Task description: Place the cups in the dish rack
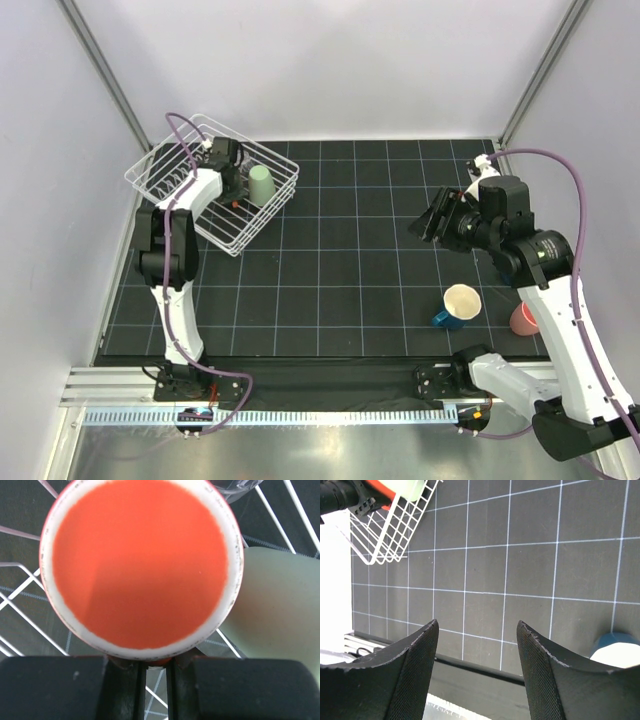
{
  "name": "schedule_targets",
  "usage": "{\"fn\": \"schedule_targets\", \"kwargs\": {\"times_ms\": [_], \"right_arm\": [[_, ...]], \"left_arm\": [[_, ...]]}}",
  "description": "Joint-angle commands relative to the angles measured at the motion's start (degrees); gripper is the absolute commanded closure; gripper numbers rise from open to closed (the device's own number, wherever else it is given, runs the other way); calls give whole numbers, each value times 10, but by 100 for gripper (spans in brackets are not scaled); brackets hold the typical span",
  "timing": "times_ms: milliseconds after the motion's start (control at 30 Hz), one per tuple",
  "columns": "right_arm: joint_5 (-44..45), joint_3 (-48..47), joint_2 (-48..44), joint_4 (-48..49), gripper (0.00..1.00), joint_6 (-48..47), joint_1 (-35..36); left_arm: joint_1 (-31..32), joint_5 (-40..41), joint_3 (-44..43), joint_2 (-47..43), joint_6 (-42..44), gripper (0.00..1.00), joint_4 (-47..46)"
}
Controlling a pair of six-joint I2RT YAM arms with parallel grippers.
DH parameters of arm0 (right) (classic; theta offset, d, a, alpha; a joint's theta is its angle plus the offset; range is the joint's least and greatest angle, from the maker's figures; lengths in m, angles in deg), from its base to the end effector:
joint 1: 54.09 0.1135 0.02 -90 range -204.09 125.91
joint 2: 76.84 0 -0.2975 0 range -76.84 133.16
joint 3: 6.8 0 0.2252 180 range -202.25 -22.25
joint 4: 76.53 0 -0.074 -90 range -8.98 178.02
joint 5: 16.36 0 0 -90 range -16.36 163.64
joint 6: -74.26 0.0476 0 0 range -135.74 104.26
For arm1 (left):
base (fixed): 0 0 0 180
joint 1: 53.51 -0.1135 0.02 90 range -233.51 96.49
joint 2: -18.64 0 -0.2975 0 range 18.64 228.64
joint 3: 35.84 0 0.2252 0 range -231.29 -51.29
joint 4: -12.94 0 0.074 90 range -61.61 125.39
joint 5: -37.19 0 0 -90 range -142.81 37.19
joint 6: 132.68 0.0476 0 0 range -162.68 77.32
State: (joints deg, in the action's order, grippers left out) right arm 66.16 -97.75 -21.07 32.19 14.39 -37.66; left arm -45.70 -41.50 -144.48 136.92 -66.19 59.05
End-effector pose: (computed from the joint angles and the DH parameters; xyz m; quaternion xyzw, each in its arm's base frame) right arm 0.1274 0.0440 0.4178 0.0767 0.8867 0.2322 0.3924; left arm 0.4480 -0.0520 0.2380 -0.1586 0.9381 0.0116 0.3076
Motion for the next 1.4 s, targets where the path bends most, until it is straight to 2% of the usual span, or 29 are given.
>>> {"fn": "schedule_targets", "kwargs": {"times_ms": [0, 67, 133, 267, 300, 467, 700, 933, 1000, 1100, 1200, 1367], "right_arm": [[-17, 8, -11, 3, 34, 5, -3], [-21, 11, -12, -1, 34, 7, -2], [-24, 11, -11, -9, 34, 9, -2], [-26, 13, -13, -19, 34, 14, -3], [-30, 14, -14, -19, 34, 15, -2], [-33, 14, -19, -26, 34, 20, -2], [27, -8, 19, -89, 34, 20, -2], [58, -18, 63, -137, 34, 18, -24], [47, -15, 75, -139, 23, 14, -51], [54, -18, 97, -140, 15, 7, -95], [72, -31, 136, -153, 13, 21, -150], [120, -65, 204, -168, 14, 48, -213]], "left_arm": [[-2, 14, -32, -6, 4, 100, -63], [-1, 16, -33, -4, 4, 100, -57], [-1, 17, -31, 0, 0, 79, -47], [-1, 8, -23, -1, -3, 62, -36], [-2, 8, -21, -2, -3, 50, -34], [-1, 4, -9, -35, -16, 35, -7], [-1, 4, 38, -154, -77, 28, 63], [-1, -92, 96, -290, -145, 28, 123], [2, -132, 119, -322, -167, 28, 116], [11, -174, 156, -371, -195, 29, 109], [35, -228, 169, -413, -182, 29, 121], [59, -270, 208, -479, -154, 29, 128]]}}
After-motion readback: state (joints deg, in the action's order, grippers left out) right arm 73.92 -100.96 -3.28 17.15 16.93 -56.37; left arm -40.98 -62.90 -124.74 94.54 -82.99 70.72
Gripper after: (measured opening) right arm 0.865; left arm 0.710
